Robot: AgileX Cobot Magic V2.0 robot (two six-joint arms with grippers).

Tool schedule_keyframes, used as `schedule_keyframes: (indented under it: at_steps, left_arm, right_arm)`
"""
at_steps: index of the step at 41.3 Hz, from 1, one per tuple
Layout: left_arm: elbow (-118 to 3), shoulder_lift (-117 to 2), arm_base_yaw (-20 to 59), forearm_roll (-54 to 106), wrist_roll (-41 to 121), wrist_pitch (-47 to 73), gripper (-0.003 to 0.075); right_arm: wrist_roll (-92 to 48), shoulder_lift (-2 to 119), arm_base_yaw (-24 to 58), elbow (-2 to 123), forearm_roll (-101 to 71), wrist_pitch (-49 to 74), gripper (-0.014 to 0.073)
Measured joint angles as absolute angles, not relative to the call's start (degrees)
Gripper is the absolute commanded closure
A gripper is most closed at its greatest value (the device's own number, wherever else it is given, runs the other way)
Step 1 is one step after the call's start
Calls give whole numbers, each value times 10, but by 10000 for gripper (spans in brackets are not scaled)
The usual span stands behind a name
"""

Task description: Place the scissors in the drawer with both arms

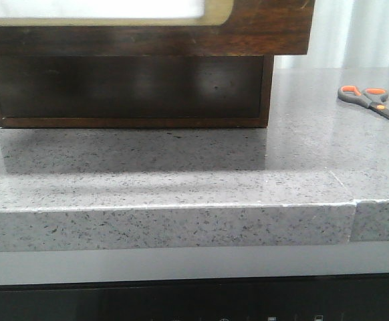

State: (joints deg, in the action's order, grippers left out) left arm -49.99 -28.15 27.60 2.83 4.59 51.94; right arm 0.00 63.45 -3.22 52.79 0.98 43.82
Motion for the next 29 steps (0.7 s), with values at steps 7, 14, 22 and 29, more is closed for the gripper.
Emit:
schedule_keyframes:
  at_steps: [7, 14, 22, 29]
  left_arm:
    - [-500, -282, 276, 28, 46, 520, 295]
    - [-500, -282, 276, 28, 46, 520, 295]
    - [-500, -282, 276, 28, 46, 520, 295]
    - [-500, -282, 276, 28, 46, 520, 302]
  right_arm:
    - [-26, 760, -32, 627, -3, 495, 57]
    - [-67, 853, -32, 710, -43, 523, 57]
    - [-88, 947, -30, 791, -73, 539, 57]
    - [-91, 1013, -23, 855, -76, 550, 57]
